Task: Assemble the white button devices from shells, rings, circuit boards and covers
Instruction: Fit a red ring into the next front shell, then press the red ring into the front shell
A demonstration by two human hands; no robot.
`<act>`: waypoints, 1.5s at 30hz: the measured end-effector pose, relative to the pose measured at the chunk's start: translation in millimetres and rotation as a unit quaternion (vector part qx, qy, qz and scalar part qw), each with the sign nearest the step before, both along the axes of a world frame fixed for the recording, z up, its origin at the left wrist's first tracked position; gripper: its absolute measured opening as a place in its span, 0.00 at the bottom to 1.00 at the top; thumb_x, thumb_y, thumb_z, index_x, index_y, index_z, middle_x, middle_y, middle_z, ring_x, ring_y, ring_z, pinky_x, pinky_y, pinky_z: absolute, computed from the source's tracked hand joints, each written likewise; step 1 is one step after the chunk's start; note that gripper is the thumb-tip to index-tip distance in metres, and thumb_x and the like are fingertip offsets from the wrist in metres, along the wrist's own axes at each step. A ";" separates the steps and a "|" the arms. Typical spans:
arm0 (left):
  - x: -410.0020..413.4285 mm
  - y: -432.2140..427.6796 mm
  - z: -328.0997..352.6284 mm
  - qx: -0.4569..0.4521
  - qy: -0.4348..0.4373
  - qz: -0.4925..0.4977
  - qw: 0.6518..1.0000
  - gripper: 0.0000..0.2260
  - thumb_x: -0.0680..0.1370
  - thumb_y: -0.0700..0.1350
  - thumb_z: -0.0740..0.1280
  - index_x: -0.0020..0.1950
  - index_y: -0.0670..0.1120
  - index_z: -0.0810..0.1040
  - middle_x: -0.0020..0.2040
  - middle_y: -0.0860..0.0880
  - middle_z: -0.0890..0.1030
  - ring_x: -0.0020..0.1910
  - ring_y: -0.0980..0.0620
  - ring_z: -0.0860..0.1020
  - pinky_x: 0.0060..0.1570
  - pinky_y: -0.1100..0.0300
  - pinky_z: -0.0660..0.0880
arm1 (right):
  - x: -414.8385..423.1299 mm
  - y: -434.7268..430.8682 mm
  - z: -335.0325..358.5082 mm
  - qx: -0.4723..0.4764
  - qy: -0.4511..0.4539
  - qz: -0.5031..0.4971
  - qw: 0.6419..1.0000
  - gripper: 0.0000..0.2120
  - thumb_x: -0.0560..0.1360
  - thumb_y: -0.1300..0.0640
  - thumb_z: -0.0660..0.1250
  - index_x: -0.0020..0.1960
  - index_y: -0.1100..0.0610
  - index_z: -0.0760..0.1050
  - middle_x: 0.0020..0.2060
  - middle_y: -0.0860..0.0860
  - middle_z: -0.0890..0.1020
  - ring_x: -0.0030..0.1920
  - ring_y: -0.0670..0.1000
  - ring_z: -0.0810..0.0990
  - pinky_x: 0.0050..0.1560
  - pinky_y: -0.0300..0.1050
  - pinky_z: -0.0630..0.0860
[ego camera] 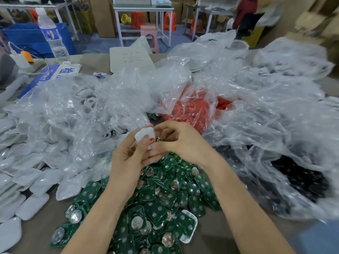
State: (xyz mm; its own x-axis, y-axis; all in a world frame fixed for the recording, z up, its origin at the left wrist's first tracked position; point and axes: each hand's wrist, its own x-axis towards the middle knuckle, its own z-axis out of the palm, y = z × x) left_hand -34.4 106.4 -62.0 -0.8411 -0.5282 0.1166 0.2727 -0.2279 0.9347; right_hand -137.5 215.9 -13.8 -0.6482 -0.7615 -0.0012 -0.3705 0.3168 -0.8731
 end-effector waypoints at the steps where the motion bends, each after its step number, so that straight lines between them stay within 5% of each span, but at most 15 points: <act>1: -0.6 -0.5 0.4 0.017 0.004 -0.012 1.000 0.11 0.76 0.45 0.65 0.54 0.53 0.83 0.51 0.45 0.86 0.48 0.47 0.85 0.47 0.57 0.81 | -1.6 7.3 9.7 0.030 0.010 0.000 1.000 0.21 0.70 0.51 0.75 0.62 0.50 0.76 0.45 0.43 0.80 0.43 0.46 0.81 0.49 0.43 0.80; 5: 1.2 -3.3 1.3 0.104 0.002 -0.066 0.992 0.15 0.77 0.34 0.62 0.51 0.46 0.86 0.57 0.42 0.83 0.58 0.48 0.82 0.52 0.64 0.79 | -10.2 68.7 46.0 0.075 0.050 -0.103 0.991 0.06 0.74 0.50 0.70 0.45 0.52 0.80 0.34 0.45 0.84 0.31 0.38 0.80 0.31 0.30 0.74; 8: 4.6 -1.7 2.4 0.152 -0.005 -0.116 0.981 0.18 0.74 0.30 0.59 0.49 0.42 0.86 0.60 0.42 0.82 0.54 0.51 0.82 0.47 0.68 0.79 | -21.3 144.8 48.1 0.202 0.045 -0.198 0.958 0.10 0.75 0.58 0.69 0.36 0.58 0.82 0.29 0.50 0.84 0.28 0.44 0.81 0.29 0.37 0.74; 13: 3.6 9.1 3.5 0.125 -0.028 -0.144 0.981 0.14 0.72 0.37 0.63 0.51 0.44 0.86 0.56 0.45 0.84 0.51 0.54 0.84 0.42 0.70 0.79 | -37.3 210.1 3.3 0.416 0.080 -0.300 0.855 0.05 0.74 0.62 0.69 0.42 0.64 0.81 0.38 0.60 0.83 0.38 0.58 0.80 0.39 0.44 0.74; 18: 0.5 14.5 1.3 0.124 -0.034 -0.129 0.983 0.17 0.73 0.38 0.63 0.61 0.48 0.78 0.51 0.49 0.86 0.47 0.54 0.85 0.39 0.68 0.80 | -42.1 220.8 -19.9 0.370 0.139 -0.314 0.863 0.03 0.73 0.60 0.71 0.43 0.53 0.82 0.44 0.55 0.84 0.41 0.53 0.77 0.41 0.41 0.67; 20: 0.4 13.6 2.2 0.127 -0.042 -0.119 0.984 0.17 0.71 0.40 0.65 0.59 0.48 0.79 0.50 0.49 0.86 0.46 0.54 0.85 0.37 0.68 0.80 | -43.3 224.5 -23.2 0.361 0.129 -0.301 0.873 0.04 0.73 0.58 0.72 0.48 0.54 0.82 0.44 0.52 0.83 0.43 0.52 0.77 0.43 0.41 0.68; 23: 0.2 12.8 2.6 0.139 -0.053 -0.098 0.984 0.16 0.69 0.41 0.68 0.56 0.46 0.81 0.49 0.48 0.86 0.42 0.54 0.85 0.34 0.69 0.79 | -44.0 221.9 -26.2 0.330 0.145 -0.306 0.881 0.06 0.73 0.59 0.72 0.41 0.49 0.80 0.38 0.48 0.80 0.40 0.49 0.75 0.43 0.41 0.68; 28: -0.1 9.6 2.2 0.148 -0.071 -0.093 0.982 0.10 0.65 0.43 0.71 0.44 0.48 0.87 0.47 0.47 0.86 0.40 0.52 0.85 0.34 0.65 0.80 | -45.2 216.5 -28.5 0.360 0.126 -0.270 0.884 0.08 0.72 0.60 0.71 0.42 0.47 0.76 0.36 0.44 0.79 0.38 0.47 0.76 0.34 0.40 0.68; 36: -1.3 4.6 1.1 0.257 -0.028 -0.127 0.958 0.12 0.70 0.43 0.67 0.49 0.39 0.83 0.48 0.43 0.85 0.46 0.48 0.85 0.39 0.54 0.82 | -44.8 210.1 -28.5 0.308 0.139 -0.305 0.890 0.12 0.71 0.62 0.71 0.33 0.49 0.74 0.34 0.50 0.81 0.38 0.54 0.79 0.39 0.47 0.73; 41: 0.1 6.3 2.3 0.261 -0.012 -0.154 0.953 0.11 0.70 0.46 0.65 0.42 0.45 0.87 0.46 0.47 0.85 0.45 0.52 0.85 0.39 0.58 0.82 | -42.4 201.6 -33.8 0.348 0.127 -0.322 0.871 0.05 0.72 0.62 0.71 0.41 0.54 0.78 0.39 0.52 0.81 0.36 0.50 0.75 0.32 0.42 0.67; 45: 0.7 5.0 2.7 0.260 -0.007 -0.172 0.950 0.13 0.64 0.50 0.73 0.45 0.45 0.87 0.53 0.45 0.85 0.49 0.52 0.84 0.42 0.58 0.82 | -38.8 198.1 -35.2 0.314 0.136 -0.367 0.865 0.10 0.71 0.66 0.71 0.51 0.57 0.82 0.36 0.50 0.78 0.33 0.49 0.75 0.32 0.41 0.68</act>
